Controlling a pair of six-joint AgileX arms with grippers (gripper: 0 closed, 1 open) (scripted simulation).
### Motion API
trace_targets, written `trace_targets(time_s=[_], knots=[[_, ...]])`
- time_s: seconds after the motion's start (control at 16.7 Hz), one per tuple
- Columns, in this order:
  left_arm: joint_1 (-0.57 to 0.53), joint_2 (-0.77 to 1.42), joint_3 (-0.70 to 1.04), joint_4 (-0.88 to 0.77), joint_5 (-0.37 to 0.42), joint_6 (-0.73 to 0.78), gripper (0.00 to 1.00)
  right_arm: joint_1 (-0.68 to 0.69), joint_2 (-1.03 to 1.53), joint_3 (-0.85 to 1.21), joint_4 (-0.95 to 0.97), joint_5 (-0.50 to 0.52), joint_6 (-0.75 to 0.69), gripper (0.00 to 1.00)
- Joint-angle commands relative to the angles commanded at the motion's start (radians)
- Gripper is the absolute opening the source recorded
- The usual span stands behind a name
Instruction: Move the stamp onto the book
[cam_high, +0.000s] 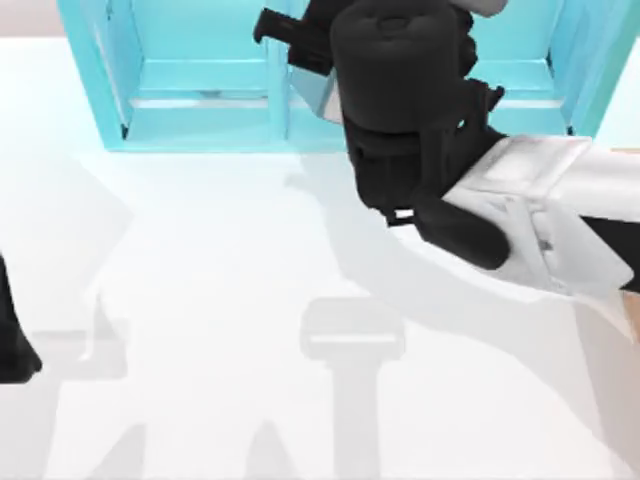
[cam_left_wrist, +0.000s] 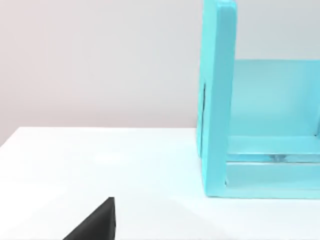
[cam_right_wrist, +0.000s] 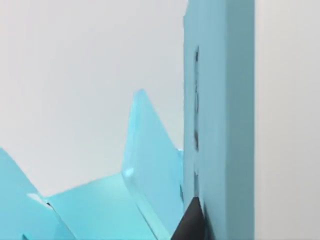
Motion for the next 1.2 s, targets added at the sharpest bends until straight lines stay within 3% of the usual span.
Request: trace_targets(time_s=[0.48, 0.66, 0.9, 1.2], knots=[[0.0, 0.0, 0.0, 0.0, 0.0, 0.0, 1.0, 0.029, -0.071, -0.049, -0.047, 0.032, 0.007, 0.0], [0.0, 0.0, 0.0, 0.0, 0.0, 0.0, 1.0, 0.035, -0.072, -0.072, -0.024, 0.024, -0.056, 0.0], [0.0, 0.0, 0.0, 0.0, 0.0, 0.0, 1.0, 0.051, -0.068, -0.157, 0.049, 0.003, -0.289, 0.0], [0.0, 0.0, 0.0, 0.0, 0.0, 0.0, 1.0, 0.072, -0.066, -0.323, 0.18, -0.036, -0.763, 0.0]])
